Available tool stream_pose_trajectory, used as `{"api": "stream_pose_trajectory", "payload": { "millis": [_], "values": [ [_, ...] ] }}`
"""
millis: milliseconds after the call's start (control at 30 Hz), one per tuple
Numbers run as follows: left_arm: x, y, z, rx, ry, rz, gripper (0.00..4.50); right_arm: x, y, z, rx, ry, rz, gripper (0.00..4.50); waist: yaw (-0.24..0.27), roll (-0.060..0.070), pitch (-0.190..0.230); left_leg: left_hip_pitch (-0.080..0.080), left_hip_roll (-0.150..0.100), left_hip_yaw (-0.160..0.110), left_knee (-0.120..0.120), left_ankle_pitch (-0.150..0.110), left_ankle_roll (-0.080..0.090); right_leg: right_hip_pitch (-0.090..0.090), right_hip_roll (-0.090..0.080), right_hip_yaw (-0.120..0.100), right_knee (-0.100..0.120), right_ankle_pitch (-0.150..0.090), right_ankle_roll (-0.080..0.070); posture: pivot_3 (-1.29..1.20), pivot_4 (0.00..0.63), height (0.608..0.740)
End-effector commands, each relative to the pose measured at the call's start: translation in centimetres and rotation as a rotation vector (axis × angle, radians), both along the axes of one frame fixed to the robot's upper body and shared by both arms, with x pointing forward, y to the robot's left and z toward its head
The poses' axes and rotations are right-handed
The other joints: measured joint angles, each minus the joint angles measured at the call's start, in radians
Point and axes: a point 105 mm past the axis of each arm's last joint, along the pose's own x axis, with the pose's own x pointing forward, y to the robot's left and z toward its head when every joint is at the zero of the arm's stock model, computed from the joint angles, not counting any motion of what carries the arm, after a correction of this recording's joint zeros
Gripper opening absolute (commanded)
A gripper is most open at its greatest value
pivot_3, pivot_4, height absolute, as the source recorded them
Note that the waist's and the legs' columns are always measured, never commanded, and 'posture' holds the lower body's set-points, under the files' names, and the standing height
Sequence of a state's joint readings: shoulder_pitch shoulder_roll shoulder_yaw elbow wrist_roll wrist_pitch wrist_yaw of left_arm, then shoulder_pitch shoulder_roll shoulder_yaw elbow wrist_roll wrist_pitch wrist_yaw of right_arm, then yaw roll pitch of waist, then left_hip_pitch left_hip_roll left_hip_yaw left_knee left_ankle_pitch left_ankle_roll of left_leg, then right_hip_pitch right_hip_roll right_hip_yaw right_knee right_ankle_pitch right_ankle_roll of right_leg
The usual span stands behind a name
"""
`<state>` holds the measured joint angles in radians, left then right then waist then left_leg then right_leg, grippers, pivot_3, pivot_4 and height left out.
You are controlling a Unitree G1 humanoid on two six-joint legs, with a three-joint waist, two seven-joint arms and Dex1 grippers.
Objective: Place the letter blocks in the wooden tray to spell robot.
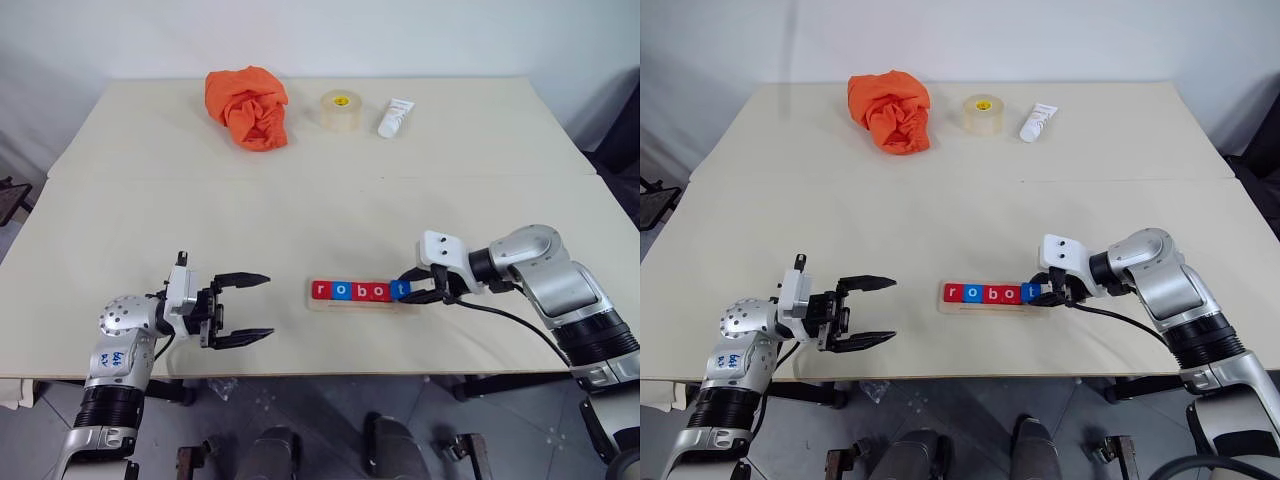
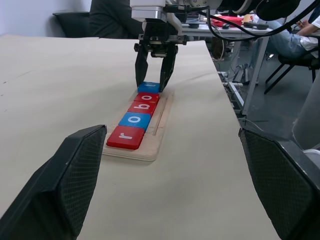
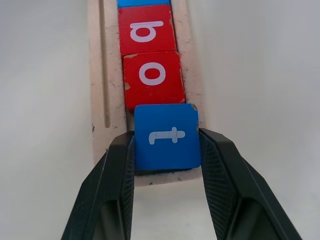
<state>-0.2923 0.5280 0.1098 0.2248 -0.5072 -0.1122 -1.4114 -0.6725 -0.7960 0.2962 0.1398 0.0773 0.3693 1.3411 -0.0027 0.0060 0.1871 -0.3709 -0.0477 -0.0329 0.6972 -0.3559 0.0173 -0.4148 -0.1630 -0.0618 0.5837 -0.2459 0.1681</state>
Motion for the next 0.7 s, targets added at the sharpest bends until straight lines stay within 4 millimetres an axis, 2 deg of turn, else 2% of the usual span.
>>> {"api": "stream_pose_trajectory", "payload": {
  "millis": [33, 500, 533, 700],
  "values": [
    [0.0, 0.1, 0.9, -0.009, -0.043, 0.001, 4.5, -0.6, 0.7, 0.1, 0.003, 0.008, 0.045, 1.46, 0.0, 0.0, 0.0, 0.0, 0.0, 0.0, 0.0, 0.0, 0.0, 0.0, 0.0, 0.0, 0.0, 0.0, 0.0, 0.0, 0.15, 0.74],
    [0.2, 0.0, 0.9, -0.008, -0.048, 0.0, 4.5, -0.4, 1.5, 0.4, 0.034, 0.003, 0.027, 1.46, -0.002, 0.0, 0.0, 0.0, 0.0, 0.0, 0.0, 0.0, 0.0, 0.0, 0.0, 0.0, 0.0, 0.0, 0.0, 0.0, 0.15, 0.74],
    [0.3, 0.0, 0.9, -0.009, -0.049, 0.0, 4.5, -0.4, 1.6, 0.6, 0.039, 0.0, 0.025, 2.19, -0.002, 0.0, 0.0, 0.0, 0.001, 0.0, 0.0, 0.0, 0.0, 0.0, 0.0, 0.0, 0.0, 0.0, 0.0, 0.0, 0.15, 0.74],
    [0.3, -0.1, 0.9, -0.008, -0.047, -0.003, 4.5, -0.7, 1.5, 1.6, 0.047, -0.014, 0.029, 3.86, 0.0, 0.0, 0.0, 0.0, 0.001, 0.0, 0.0, 0.0, 0.0, 0.0, 0.0, 0.0, 0.0, 0.0, 0.0, 0.0, 0.15, 0.74]
  ]
}}
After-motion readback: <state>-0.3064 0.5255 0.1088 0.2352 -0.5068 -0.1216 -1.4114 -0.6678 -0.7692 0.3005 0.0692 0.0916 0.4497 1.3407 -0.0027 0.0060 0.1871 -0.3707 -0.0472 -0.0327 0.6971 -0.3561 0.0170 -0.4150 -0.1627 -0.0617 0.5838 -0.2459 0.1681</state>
